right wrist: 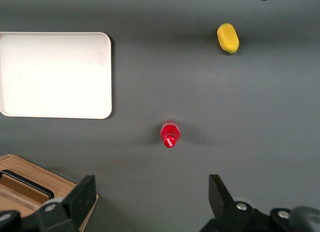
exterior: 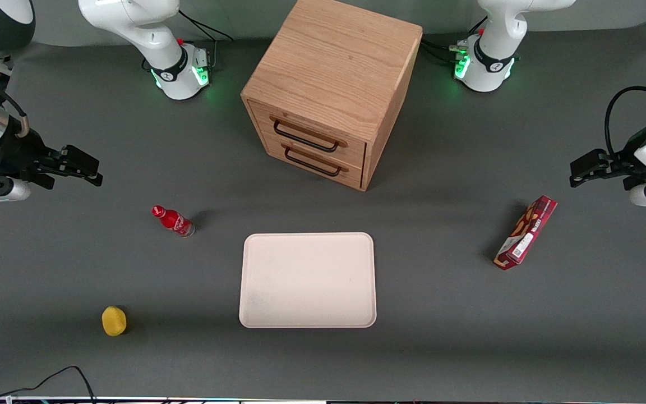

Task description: Open upper drawer

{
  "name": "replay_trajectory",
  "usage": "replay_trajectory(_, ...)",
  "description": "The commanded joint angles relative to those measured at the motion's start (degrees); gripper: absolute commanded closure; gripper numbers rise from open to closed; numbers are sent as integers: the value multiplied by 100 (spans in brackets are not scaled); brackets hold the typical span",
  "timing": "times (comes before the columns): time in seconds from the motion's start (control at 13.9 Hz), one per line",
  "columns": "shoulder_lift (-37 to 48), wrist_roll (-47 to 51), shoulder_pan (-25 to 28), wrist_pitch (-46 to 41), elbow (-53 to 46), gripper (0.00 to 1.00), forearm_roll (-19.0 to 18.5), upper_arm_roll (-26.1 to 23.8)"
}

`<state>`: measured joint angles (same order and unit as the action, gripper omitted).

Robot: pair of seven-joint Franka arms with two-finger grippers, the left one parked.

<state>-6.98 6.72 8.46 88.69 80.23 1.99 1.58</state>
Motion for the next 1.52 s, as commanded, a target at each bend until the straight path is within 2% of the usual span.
replay_trajectory(0.0,-23,-22,42,17,-34,0,-50,9)
replay_trajectory(0.79,-120,154,182,61,-78,0,20,-17)
replay_trajectory(1.01,-313,32,165,254,-78,0,265,-114)
replay_trajectory(1.23,-357,-538,147,202,-34,0,599,-105)
replay_trajectory(1.44,-497,-1022,366,219,-60,0,627,-149)
